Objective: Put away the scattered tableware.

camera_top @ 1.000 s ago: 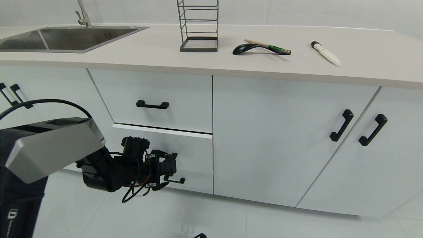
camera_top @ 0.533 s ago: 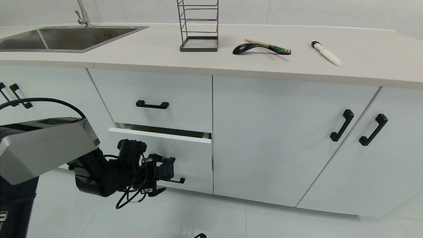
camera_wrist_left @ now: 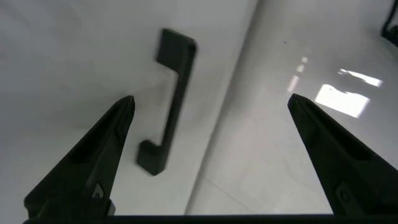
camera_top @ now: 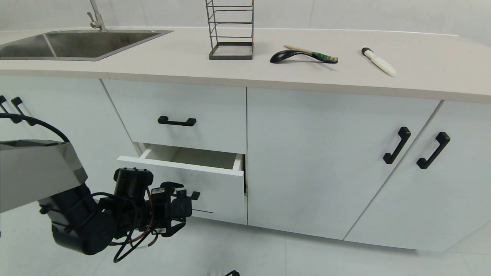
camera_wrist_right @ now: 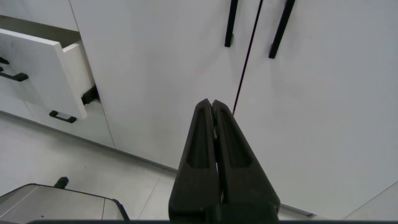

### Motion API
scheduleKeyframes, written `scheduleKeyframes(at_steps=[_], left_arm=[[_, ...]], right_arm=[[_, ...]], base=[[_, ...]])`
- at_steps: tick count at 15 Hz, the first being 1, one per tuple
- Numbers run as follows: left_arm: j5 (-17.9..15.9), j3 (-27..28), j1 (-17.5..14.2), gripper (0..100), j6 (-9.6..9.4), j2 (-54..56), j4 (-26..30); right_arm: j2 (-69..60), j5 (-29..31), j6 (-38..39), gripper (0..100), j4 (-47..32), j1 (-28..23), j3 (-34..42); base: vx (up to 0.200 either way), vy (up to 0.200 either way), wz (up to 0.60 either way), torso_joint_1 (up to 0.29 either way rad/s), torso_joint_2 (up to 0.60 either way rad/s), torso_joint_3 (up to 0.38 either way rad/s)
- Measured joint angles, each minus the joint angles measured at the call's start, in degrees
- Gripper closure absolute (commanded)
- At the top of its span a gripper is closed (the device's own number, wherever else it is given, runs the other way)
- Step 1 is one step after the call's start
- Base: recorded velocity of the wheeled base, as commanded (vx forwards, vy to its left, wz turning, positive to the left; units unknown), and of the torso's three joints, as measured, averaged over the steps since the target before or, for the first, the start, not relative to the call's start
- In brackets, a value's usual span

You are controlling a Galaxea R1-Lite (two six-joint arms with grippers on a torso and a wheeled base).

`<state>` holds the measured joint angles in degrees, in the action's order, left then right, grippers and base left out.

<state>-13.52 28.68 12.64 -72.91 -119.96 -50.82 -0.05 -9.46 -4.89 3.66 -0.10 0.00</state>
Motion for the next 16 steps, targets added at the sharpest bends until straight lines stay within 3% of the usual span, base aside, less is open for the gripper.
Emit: scheduleKeyframes(at_steps=[6, 9, 11, 16], left_arm=[[0.0, -12.1, 3.1, 0, 2.99, 13.0, -2.7], [0.1, -15.3, 7.0, 0, 7.19, 20.5, -2.9], [0.2, -16.0, 8.7, 0, 8.24, 23.8, -2.3], [3.1, -12.0, 9.2, 0, 13.36, 23.5, -2.3]], right_arm=[[0.0, 0.0, 0.0, 100, 0.0, 0.0, 0.0], [0.0, 0.0, 0.0, 100, 0.0, 0.0, 0.0], [0.0, 0.0, -0.1, 100, 0.0, 0.0, 0.0], [0.0, 0.0, -0.2, 100, 0.0, 0.0, 0.0]], base=[[0.0, 0.0, 0.0, 0.0, 0.0, 0.0], [0.0, 0.0, 0.0, 0.0, 0.0, 0.0], [0.0, 0.0, 0.0, 0.0, 0.0, 0.0], [0.0, 0.0, 0.0, 0.0, 0.0, 0.0]])
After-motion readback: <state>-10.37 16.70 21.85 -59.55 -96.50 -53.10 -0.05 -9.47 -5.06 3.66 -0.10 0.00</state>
